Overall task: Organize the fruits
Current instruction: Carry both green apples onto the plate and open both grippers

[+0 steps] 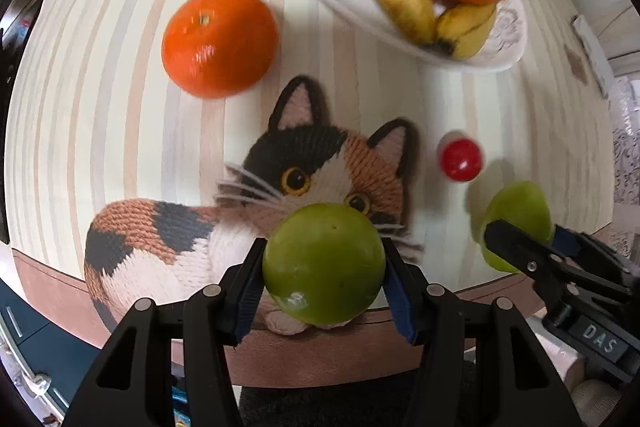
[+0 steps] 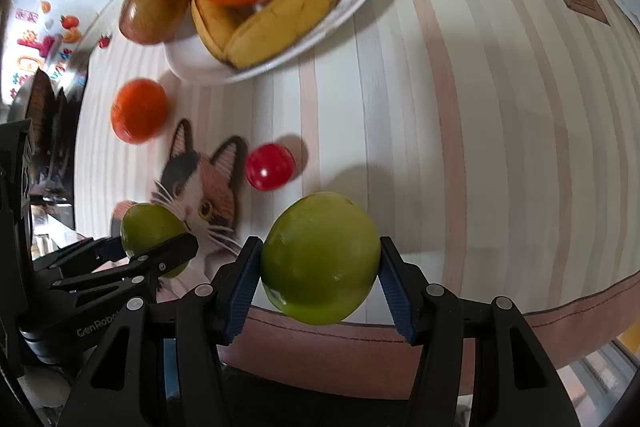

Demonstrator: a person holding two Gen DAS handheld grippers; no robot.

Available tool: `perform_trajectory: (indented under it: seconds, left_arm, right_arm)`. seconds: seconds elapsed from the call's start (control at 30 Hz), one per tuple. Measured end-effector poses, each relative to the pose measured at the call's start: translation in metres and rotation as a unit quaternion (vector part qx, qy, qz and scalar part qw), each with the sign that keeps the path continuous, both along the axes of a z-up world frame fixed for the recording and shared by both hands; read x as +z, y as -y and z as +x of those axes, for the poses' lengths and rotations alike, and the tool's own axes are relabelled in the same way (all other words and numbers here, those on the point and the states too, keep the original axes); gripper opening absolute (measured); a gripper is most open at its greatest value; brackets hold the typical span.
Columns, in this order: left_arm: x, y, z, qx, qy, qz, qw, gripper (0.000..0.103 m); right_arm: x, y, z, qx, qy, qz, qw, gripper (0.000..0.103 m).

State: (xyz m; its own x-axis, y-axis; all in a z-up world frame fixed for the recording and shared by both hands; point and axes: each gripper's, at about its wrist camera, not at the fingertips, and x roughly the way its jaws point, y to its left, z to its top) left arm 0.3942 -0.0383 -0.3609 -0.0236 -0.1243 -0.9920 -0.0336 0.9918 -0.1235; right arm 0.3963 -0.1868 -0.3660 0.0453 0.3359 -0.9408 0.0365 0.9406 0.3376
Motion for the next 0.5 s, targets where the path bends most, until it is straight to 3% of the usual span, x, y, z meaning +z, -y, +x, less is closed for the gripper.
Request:
perform_trajectory:
  seconds: [0.17, 0.33, 0.5]
  left_arm:
    - [0.036, -0.003, 0.02, 0.003, 0.04, -0.014, 0.9991, 0.052]
    - [0.064, 0.002, 0.061, 0.003, 0.082, -0.009, 0.9966, 0.052]
    - [0.062, 0.002, 0.101, 0.002, 0.095, -0.013, 0.9954, 0.052]
  right_arm:
    - [0.021, 0.017, 0.017, -0.028, 0.018, 0.028, 0.999, 0.06]
    - [0.049, 0.046, 0.06, -0.066, 0.052, 0.039, 0.996, 0.06]
    - [0.065, 0.069, 0.119, -0.098, 0.078, 0.04, 0.991, 0.06]
